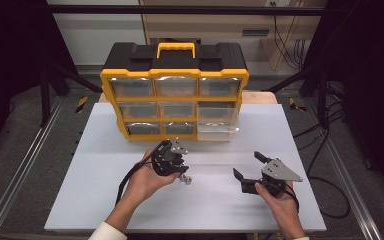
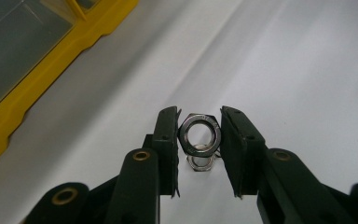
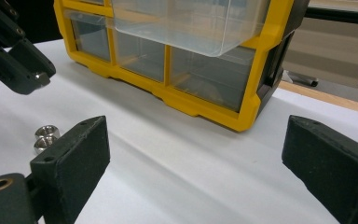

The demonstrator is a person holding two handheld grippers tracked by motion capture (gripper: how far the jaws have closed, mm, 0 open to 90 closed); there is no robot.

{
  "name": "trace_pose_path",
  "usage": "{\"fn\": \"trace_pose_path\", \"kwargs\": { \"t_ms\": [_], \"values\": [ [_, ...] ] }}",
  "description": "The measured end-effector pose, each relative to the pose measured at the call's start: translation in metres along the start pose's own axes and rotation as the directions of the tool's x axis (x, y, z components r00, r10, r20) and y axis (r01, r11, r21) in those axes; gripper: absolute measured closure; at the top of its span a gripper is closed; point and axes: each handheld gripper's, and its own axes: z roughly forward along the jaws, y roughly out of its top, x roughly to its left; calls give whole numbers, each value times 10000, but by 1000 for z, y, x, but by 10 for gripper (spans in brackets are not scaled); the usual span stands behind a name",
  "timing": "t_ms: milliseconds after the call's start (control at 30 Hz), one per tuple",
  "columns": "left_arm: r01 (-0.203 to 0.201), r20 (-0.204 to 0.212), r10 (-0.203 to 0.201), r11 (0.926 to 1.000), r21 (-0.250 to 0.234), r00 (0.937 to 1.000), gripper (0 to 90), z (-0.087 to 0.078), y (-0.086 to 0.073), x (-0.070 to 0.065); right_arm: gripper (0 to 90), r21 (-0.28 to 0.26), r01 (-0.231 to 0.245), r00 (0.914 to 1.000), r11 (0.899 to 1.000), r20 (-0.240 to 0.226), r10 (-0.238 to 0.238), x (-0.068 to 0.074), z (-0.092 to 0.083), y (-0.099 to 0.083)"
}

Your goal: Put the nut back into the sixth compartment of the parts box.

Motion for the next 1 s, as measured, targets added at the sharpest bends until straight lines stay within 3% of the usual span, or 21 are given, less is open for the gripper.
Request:
{"fn": "trace_pose_path", "kwargs": {
  "t_ms": [167, 600, 667, 833, 1000],
  "values": [
    [214, 1, -215, 9977, -642, 9998, 676, -8, 3, -6, 103, 24, -276, 9995, 9996, 178, 276, -5, -2, -1],
    [389, -45, -400, 9895, -1389, 9992, 675, -34, 9, -2, 81, -45, -452, 9987, 9990, 241, 453, -8, -3, -2],
    [518, -67, -536, 9851, -1642, 9985, 675, -37, 11, -3, 81, -88, -440, 9988, 9990, 227, 441, -8, -3, -2],
    [443, -142, -477, 9825, -1811, 9988, 675, -46, 16, -4, 81, -38, -415, 9989, 9991, 229, 415, -7, -3, -2],
    [419, -202, -461, 9844, -1708, 9987, 675, -49, 21, -2, 80, -21, -348, 9992, 9994, 171, 349, -8, -3, -3]
  ]
}}
